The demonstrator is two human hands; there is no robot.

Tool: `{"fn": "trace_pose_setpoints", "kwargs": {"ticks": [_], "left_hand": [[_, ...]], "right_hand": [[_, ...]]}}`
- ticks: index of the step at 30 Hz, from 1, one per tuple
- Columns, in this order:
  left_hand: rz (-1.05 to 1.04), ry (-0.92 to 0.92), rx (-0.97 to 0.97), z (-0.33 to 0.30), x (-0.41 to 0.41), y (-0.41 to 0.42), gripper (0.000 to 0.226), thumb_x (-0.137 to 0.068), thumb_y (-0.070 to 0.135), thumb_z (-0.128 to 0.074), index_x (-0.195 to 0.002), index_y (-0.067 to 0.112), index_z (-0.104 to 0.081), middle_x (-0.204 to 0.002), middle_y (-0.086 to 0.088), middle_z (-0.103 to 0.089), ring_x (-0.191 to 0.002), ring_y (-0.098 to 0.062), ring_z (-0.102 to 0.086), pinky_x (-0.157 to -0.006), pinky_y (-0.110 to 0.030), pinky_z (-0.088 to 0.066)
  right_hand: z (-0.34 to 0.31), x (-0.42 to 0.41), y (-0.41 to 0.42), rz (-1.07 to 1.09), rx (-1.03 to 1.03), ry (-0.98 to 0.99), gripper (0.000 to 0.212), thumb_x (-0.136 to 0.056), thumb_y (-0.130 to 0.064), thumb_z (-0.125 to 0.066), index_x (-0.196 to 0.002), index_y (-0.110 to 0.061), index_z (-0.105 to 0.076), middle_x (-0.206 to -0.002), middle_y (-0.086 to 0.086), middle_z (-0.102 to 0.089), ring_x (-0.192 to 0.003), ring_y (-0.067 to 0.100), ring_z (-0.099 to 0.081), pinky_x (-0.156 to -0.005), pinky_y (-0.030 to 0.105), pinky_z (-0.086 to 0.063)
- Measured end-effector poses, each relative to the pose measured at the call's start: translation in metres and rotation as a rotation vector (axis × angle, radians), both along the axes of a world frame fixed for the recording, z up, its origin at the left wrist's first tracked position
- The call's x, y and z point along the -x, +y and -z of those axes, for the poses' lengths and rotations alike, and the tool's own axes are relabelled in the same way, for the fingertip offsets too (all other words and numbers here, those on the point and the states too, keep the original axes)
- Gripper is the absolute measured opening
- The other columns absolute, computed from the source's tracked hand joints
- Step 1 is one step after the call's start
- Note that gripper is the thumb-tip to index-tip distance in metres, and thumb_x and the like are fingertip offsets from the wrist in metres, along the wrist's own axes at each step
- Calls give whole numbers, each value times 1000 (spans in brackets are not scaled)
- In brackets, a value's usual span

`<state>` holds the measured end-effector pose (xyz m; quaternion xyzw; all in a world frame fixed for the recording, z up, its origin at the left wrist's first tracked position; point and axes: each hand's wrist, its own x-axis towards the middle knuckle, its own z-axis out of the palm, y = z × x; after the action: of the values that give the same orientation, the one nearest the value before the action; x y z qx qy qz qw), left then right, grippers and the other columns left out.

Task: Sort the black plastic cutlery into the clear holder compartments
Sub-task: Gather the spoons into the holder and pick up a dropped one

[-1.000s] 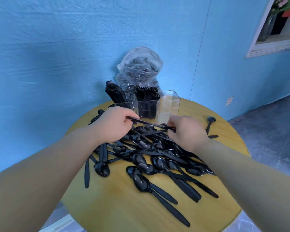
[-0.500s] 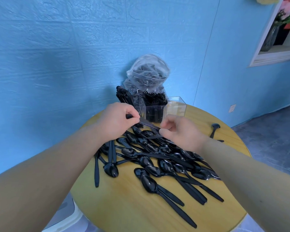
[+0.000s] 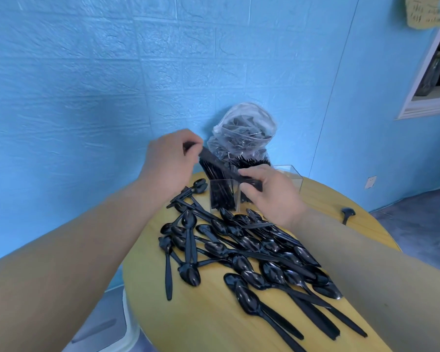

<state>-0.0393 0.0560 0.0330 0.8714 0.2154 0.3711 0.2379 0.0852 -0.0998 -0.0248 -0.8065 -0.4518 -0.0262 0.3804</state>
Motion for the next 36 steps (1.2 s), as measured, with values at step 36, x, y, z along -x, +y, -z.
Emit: {"fn": "trace_pose_setpoints", "kwargs": {"ticks": [36], "left_hand": [[57,478,-44,130,13,84,42,-103,24,-33,-145,24,-35,-157,1,-20,-146,-19,-12,-119,-38,-13]], "right_hand": [[40,4,23,-15,208,-288,29,-97,-15,-43,-116,-19,-65,-114,-3,-63,-109,14,-53,-86,18,-37]]}}
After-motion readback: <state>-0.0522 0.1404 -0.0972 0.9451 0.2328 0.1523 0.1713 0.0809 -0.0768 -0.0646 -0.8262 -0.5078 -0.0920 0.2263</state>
